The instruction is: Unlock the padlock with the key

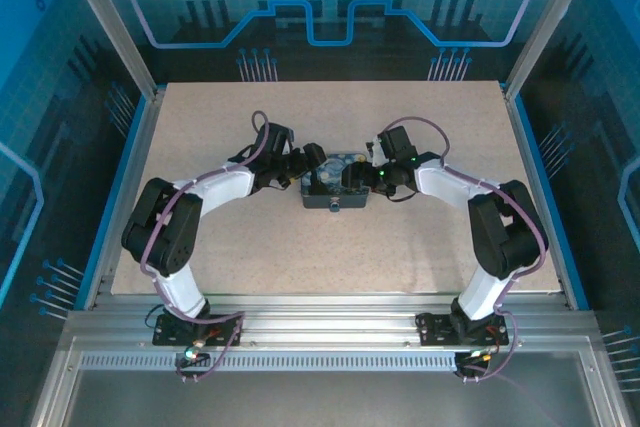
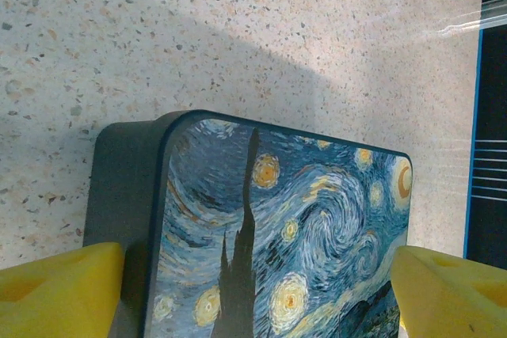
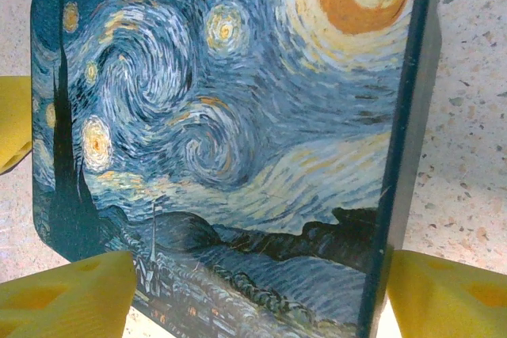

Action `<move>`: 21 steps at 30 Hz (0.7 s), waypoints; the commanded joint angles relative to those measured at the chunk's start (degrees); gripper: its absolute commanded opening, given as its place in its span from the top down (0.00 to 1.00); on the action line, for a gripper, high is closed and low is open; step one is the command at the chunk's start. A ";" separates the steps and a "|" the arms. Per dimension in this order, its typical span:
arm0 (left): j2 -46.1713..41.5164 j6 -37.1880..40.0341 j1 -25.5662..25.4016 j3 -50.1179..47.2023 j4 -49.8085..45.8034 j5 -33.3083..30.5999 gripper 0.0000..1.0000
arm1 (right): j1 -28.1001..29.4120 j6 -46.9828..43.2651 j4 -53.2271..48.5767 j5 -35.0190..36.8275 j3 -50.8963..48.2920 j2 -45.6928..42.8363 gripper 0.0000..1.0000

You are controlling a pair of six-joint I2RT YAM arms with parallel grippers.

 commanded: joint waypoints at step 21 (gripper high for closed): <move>-11.81 4.24 3.06 -5.76 -9.28 -1.93 0.12 | -4.65 -0.64 -13.92 14.03 2.89 -9.12 0.19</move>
